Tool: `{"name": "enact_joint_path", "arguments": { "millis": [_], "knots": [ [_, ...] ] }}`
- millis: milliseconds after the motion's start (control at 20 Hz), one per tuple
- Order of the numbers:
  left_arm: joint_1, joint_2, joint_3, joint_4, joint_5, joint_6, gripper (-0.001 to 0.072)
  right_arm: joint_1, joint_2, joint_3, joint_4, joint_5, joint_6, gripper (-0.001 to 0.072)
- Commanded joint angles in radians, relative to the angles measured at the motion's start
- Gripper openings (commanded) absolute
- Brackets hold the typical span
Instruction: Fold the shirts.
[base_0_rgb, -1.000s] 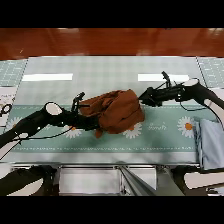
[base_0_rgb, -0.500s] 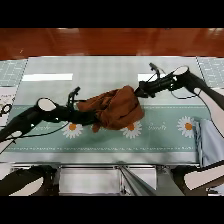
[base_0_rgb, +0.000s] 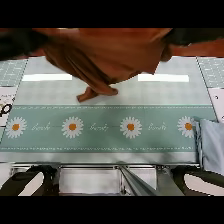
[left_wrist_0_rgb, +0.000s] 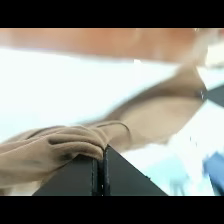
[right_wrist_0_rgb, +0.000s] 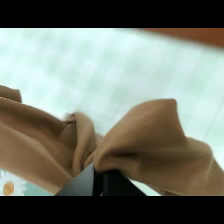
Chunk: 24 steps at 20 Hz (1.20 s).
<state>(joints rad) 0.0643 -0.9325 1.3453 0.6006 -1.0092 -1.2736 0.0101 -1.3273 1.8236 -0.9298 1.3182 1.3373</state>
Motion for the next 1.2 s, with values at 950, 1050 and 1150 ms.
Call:
{"name": "enact_joint_path", "arguments": {
  "millis": [950,1050,1150],
  "knots": [
    [0.068,0.187,0.393,0.031,-0.368,-0.085,0.0020,-0.001,0.554,-0.022,-0.149,0.248,0.109,0.0027],
    [0.068,0.187,0.307,0.032,-0.372,-0.082,0.0019,-0.001,0.553,-0.130,-0.148,0.212,0.106,0.0027],
    [0.068,0.176,0.202,0.039,-0.372,-0.073,0.0020,-0.001,0.549,-0.254,-0.163,0.169,0.107,0.0027]
  ]
}}
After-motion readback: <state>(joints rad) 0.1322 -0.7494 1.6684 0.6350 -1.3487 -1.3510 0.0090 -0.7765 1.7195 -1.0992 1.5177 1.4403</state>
